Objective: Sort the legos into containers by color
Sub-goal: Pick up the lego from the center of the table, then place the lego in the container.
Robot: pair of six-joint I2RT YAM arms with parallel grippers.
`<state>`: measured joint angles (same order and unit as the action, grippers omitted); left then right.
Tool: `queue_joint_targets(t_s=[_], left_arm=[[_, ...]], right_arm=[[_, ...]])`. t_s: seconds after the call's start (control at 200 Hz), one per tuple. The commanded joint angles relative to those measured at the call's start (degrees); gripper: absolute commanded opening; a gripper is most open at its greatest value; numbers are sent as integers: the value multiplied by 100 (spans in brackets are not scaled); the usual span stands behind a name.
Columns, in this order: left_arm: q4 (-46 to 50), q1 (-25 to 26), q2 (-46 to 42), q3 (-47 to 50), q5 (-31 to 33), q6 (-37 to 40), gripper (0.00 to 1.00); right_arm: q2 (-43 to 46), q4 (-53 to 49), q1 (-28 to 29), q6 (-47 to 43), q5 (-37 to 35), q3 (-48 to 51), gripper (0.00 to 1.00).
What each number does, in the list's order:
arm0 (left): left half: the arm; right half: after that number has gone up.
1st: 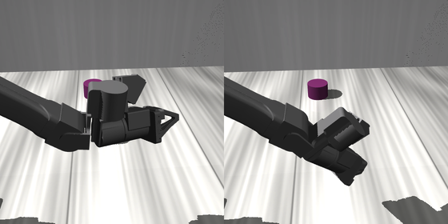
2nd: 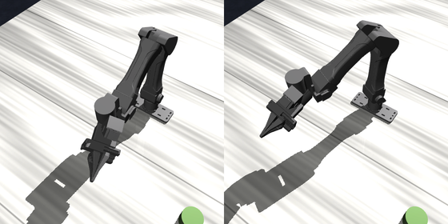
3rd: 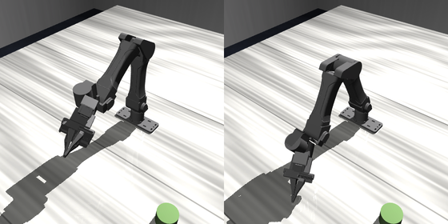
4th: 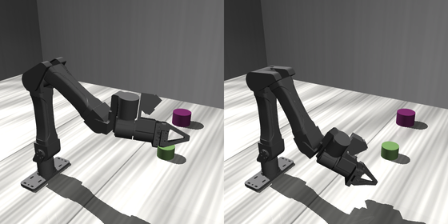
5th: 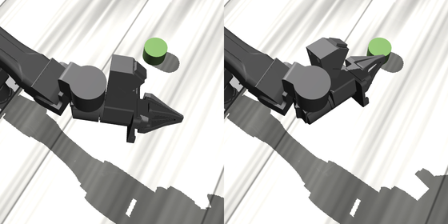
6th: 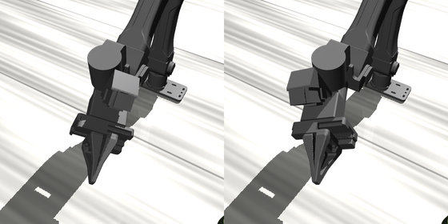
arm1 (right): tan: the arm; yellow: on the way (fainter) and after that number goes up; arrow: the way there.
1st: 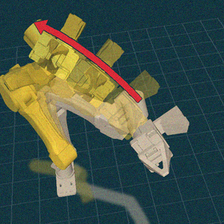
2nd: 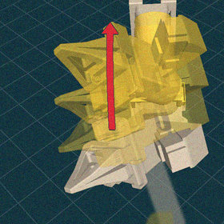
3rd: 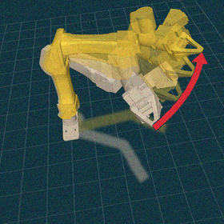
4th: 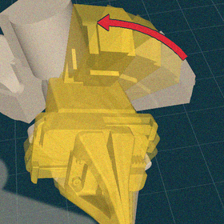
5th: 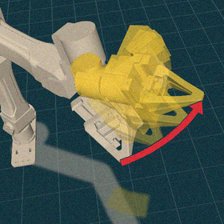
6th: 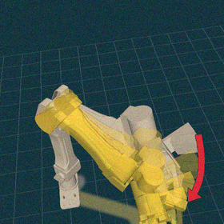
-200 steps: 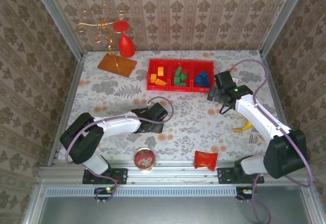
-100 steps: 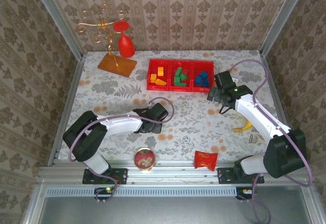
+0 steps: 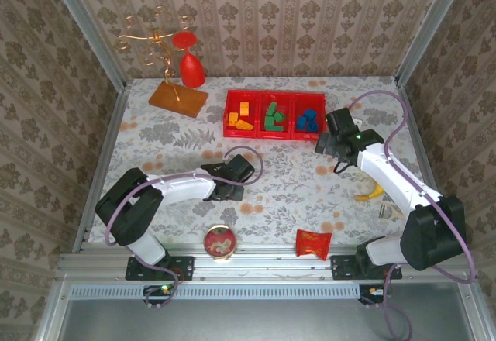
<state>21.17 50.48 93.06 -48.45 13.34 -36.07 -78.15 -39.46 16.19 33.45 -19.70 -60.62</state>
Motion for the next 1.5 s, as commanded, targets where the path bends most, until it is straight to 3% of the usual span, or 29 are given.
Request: queue_joint_targets(t_s=[0.0, 0.39, 0.985, 1.495], left_arm=[[83, -58, -62, -62, 79, 26, 31], [54, -231, -553, -197, 387, 312, 31], [-299, -1041, -876, -962, 470, 1231, 31], [-763, -1690, 714, -2826, 252, 2027, 32]], right_arm=[[-47, -11, 25, 135, -18, -18, 100], [76, 35, 28, 153, 50, 37, 100], [62, 136, 25, 223, 213, 88, 100], [36, 158, 46, 263, 307, 84, 100]])
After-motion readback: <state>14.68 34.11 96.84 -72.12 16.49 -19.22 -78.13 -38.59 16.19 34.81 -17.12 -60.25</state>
